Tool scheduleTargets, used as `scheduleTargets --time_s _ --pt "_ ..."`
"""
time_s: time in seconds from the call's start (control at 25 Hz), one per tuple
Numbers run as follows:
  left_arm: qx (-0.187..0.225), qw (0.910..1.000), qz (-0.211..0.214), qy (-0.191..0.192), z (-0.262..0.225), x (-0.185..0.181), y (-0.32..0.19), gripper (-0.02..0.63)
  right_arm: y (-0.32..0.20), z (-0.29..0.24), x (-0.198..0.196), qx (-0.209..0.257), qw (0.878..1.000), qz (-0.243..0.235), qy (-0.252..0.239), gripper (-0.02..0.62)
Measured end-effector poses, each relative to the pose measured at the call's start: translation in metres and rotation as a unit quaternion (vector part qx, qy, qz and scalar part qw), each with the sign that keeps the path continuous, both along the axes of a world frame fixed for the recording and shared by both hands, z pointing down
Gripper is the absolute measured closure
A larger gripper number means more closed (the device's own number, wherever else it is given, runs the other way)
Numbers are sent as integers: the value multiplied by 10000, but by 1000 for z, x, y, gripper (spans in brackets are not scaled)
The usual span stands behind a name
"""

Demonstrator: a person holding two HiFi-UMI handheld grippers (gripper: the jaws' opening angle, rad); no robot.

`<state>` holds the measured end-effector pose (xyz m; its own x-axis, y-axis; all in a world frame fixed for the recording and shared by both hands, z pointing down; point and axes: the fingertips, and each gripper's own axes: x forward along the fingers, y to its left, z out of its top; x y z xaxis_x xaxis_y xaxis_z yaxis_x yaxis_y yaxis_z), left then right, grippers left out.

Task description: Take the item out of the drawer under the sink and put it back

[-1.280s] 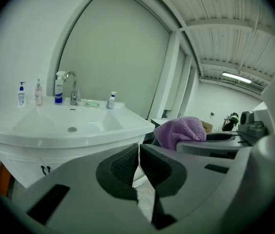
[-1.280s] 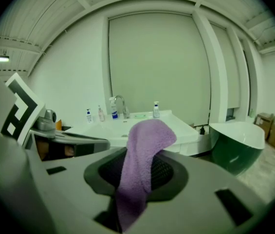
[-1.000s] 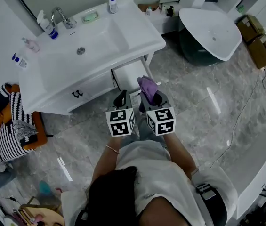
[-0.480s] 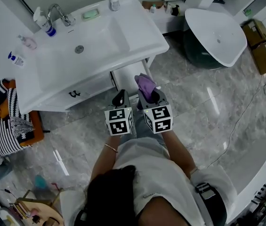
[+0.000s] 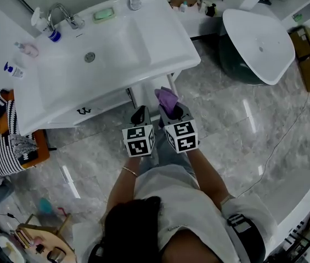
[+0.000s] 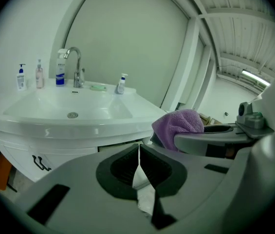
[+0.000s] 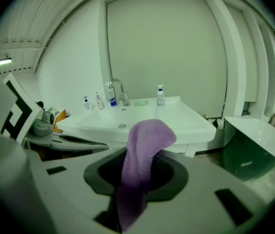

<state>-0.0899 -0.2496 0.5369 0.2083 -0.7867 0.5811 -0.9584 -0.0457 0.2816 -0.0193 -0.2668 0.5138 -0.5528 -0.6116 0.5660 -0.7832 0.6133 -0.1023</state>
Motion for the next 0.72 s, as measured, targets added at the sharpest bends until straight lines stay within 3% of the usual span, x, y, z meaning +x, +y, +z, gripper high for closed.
scheduleTargets --time_s 0.36,0.72 --pt "-401 9985 -220 289 34 0 -28 592 -31 42 -7 -444 9989 -102 -120 482" --pt "-624 9973 -360 167 77 0 -55 592 -60 89 -2 -751 9972 -50 48 482"
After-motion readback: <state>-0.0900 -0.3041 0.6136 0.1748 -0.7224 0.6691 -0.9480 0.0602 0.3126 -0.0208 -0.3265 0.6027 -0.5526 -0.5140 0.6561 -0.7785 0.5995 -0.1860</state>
